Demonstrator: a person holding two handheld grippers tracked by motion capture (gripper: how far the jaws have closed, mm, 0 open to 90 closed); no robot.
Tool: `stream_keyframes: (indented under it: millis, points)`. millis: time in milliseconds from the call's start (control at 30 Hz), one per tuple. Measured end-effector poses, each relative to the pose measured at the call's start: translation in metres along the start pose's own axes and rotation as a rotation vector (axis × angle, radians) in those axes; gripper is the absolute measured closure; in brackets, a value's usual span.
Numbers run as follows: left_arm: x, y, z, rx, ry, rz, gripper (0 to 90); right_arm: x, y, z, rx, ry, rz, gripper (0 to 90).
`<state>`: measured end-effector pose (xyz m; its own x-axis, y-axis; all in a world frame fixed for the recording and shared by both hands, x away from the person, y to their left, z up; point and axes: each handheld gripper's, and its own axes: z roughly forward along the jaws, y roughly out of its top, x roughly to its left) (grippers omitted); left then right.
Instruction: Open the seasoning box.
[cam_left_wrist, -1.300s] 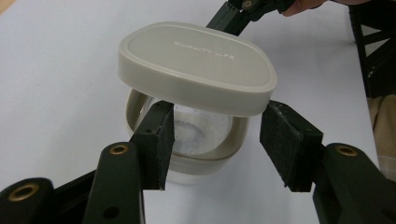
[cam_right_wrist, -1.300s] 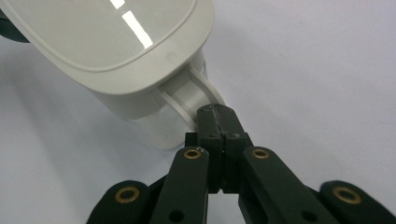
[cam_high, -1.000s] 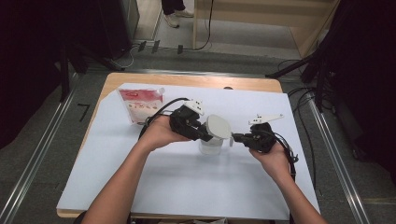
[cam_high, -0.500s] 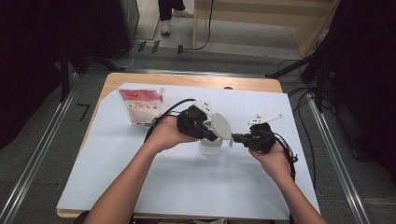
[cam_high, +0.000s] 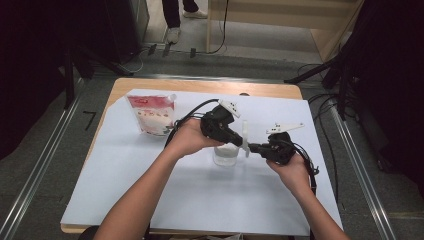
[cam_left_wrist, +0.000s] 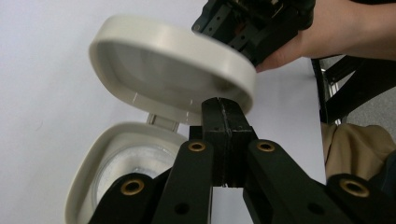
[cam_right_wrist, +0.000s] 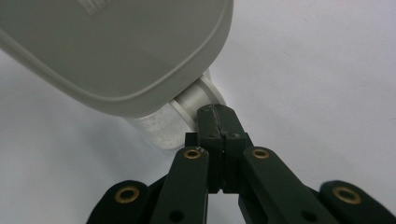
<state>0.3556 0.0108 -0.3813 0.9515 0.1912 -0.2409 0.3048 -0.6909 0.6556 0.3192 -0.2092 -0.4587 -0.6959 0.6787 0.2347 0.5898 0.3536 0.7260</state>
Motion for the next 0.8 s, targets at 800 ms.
stream_keyframes:
  millis: [800]
  points:
    - [0.004,-0.007,-0.014,-0.028,0.034,-0.04,56.9,-0.006,-0.006,-0.007,-0.018,0.009,0.015,69.7]
